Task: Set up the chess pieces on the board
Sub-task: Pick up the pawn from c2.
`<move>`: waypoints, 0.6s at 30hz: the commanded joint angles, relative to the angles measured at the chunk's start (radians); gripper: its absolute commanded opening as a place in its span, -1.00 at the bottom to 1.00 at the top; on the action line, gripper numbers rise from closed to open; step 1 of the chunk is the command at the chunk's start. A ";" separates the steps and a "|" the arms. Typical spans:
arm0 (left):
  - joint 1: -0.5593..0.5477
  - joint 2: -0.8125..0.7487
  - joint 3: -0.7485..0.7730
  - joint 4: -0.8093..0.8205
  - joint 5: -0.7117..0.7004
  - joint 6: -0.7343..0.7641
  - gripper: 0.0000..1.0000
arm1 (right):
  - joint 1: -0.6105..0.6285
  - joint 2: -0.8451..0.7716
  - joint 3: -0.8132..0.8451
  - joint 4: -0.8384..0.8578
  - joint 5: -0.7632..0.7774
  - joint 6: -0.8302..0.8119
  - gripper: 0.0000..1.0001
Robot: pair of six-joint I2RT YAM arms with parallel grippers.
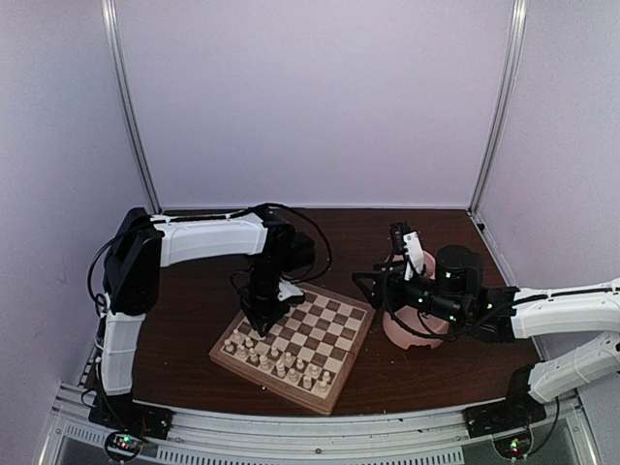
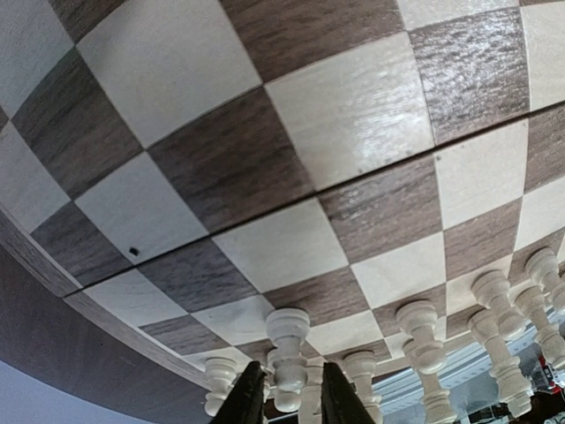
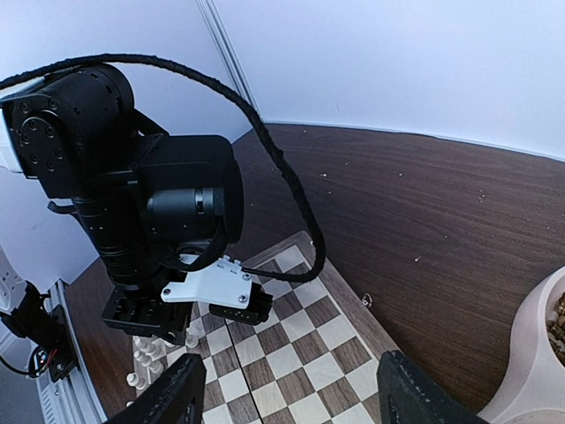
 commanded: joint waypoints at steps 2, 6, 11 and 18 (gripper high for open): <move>0.007 -0.013 0.015 -0.002 0.008 0.001 -0.60 | -0.005 -0.018 -0.006 0.015 -0.011 0.001 0.38; 0.007 -0.013 0.007 -0.001 0.009 -0.001 -0.76 | -0.006 -0.019 -0.006 0.015 -0.010 0.000 0.38; 0.007 -0.022 -0.005 0.003 0.030 -0.005 -0.93 | -0.006 -0.020 -0.004 0.014 -0.011 -0.001 0.38; 0.005 -0.073 -0.048 0.018 0.057 -0.004 -0.94 | -0.006 -0.019 -0.002 0.012 -0.014 -0.005 0.38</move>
